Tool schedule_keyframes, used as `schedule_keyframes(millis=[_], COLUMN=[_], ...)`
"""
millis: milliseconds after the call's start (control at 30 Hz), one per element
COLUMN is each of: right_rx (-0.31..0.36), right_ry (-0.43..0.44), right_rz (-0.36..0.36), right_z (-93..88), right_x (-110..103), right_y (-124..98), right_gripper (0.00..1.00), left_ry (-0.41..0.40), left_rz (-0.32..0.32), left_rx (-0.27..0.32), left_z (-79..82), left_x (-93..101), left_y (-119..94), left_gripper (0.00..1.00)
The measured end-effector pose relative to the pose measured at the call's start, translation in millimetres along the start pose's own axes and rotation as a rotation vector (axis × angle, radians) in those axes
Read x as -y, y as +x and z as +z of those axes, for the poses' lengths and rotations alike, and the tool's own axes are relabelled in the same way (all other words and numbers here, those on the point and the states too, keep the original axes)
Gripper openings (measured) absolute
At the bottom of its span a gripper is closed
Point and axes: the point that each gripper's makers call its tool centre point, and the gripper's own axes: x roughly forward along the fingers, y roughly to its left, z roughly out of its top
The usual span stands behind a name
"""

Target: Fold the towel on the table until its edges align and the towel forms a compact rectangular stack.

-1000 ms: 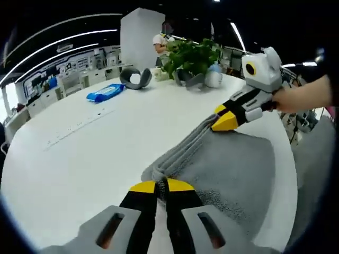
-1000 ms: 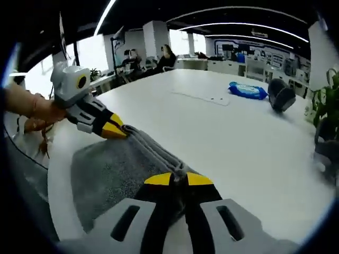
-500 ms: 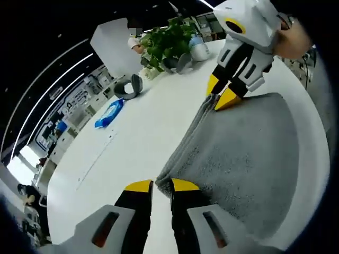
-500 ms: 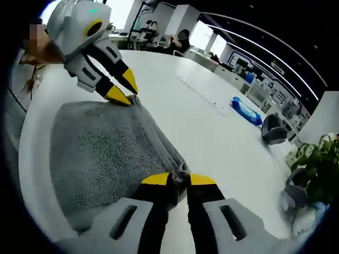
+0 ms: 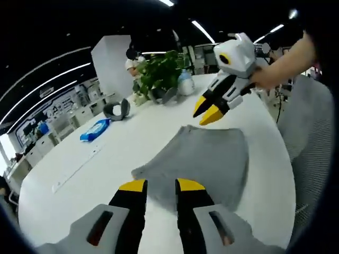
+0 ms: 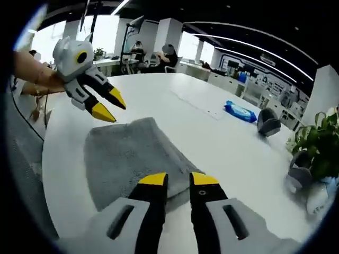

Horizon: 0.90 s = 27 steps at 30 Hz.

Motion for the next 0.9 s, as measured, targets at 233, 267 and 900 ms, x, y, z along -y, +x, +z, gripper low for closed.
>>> schedule_keyframes(millis=[233,267,900], right_rx=[-0.166,-0.187,-0.251], right_ry=[0.074,0.102,0.103], right_rz=[0.077,0.049,0.007], right_z=[-40.3,-49.0,-36.5], right_x=[-43,-40,-6], right_y=[-7,-5,50], right_gripper=[0.15,0.15,0.09], left_ry=[0.079,0.042,-0.218], left_rz=[-0.047,-0.041,0.080], left_rx=[-0.252,-0.253,-0.348], left_z=[-48.2,-50.0,-62.6], left_x=[30.8,32.0,0.5], left_y=[16,18,29], left_gripper=[0.19,0.18,0.15])
